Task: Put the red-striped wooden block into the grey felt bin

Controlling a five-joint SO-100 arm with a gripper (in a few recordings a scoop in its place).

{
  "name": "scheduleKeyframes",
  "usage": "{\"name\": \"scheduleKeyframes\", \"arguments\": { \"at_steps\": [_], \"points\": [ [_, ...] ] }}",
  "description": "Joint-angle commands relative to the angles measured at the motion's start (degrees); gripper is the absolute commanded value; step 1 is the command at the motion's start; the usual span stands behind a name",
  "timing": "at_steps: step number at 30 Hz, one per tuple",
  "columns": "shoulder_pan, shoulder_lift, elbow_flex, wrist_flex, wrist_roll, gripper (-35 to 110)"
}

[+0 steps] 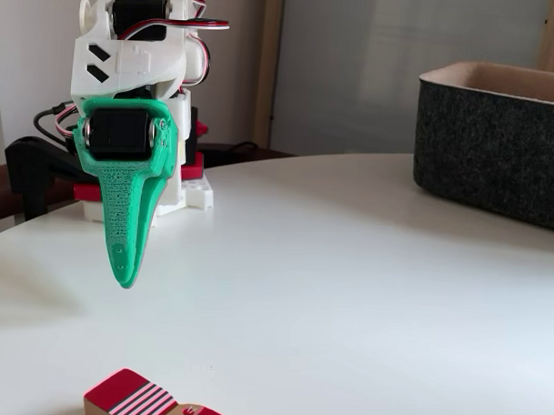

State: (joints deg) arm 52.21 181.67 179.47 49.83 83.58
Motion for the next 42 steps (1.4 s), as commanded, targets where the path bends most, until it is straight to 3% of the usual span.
{"name": "scheduleKeyframes", "arguments": {
  "at_steps": [1,9,13,15,18,26,31,37,42],
  "points": [
    [0.5,1.8,0.7,-0.2,0.8,0],
    [0.4,1.7,0.6,-0.2,2.5,0],
    [-2.7,1.4,-2.2,-0.2,8.9,0],
    [-6.9,1.3,-6.9,-0.2,18.9,0],
    [-8.9,-3.0,-15.2,-0.4,21.9,4],
    [-16.7,-29.9,-39.4,-22.6,26.8,6],
    [-22.1,-47.5,-55.6,-27.0,16.4,10],
    [-26.9,-72.8,-76.6,-26.5,-4.4,10],
    [-28.8,-90.1,-92.4,-12.2,-27.5,20]
  ]
}}
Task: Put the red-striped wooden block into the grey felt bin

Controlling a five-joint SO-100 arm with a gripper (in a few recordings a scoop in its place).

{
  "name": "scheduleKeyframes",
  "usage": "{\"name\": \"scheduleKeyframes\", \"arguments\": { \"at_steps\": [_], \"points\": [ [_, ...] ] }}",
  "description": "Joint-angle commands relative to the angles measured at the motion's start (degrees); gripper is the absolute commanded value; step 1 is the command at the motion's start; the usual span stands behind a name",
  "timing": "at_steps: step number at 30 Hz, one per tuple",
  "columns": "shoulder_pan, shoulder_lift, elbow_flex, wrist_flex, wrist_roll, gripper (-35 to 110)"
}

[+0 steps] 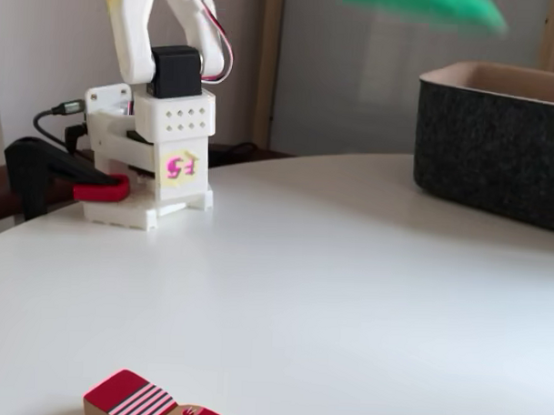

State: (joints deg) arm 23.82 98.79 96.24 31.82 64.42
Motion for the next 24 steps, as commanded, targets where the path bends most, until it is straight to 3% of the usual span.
{"name": "scheduleKeyframes", "arguments": {
  "at_steps": [1,5,11,24],
  "points": [
    [-0.4,-9.4,-11.4,10.0,-12.8,21],
    [1.2,-14.9,-15.8,26.7,-26.3,23],
    [6.2,-19.0,-17.8,41.6,-27.5,30],
    [16.1,-23.7,-17.9,44.3,-14.9,38]
  ]
}}
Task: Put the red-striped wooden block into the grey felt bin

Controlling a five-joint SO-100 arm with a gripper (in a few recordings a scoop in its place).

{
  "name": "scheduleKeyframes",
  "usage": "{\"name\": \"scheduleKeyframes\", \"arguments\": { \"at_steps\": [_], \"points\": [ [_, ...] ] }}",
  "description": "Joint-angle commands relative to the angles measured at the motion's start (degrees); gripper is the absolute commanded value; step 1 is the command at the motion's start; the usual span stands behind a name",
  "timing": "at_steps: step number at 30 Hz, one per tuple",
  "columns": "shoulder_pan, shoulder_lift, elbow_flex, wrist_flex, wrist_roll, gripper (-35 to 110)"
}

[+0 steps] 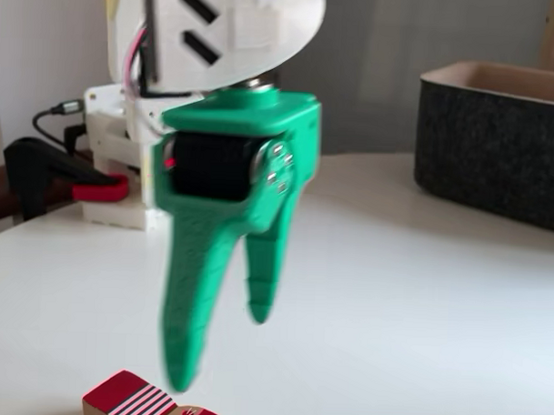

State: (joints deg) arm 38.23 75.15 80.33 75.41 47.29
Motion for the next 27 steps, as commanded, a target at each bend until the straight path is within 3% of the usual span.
{"name": "scheduleKeyframes", "arguments": {
  "at_steps": [1,22,27],
  "points": [
    [2.0,-0.3,-2.0,0.7,2.8,38],
    [3.5,-9.6,-1.8,-1.2,4.4,37],
    [4.2,-10.3,-1.8,-2.9,4.6,31]
  ]
}}
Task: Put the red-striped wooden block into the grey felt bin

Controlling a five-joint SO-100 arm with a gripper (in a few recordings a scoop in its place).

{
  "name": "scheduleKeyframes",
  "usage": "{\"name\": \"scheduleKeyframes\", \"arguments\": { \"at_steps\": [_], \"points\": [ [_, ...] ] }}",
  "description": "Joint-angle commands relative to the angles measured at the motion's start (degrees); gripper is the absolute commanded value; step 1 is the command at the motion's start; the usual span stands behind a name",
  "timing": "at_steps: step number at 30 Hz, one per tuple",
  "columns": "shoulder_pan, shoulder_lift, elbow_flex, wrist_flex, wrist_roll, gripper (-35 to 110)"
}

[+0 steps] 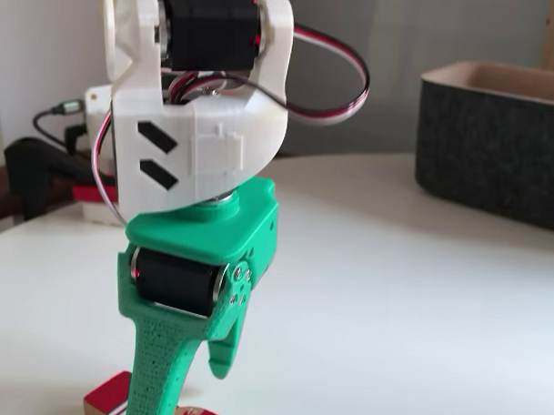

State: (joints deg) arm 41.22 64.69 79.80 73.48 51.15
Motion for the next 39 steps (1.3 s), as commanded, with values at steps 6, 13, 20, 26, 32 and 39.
{"name": "scheduleKeyframes", "arguments": {
  "at_steps": [6,13,20,26,32,39],
  "points": [
    [1.9,-0.9,-1.4,-5.6,1.4,22],
    [2.1,-1.1,-1.3,-7.9,0.2,12],
    [2.1,-1.4,-1.3,-8.9,-0.8,4],
    [1.5,-0.6,-2.7,-9.1,-0.7,2],
    [0.7,0.1,-9.7,-9.1,0.4,2],
    [-0.4,2.7,-18.5,-10.2,2.1,0]
  ]
}}
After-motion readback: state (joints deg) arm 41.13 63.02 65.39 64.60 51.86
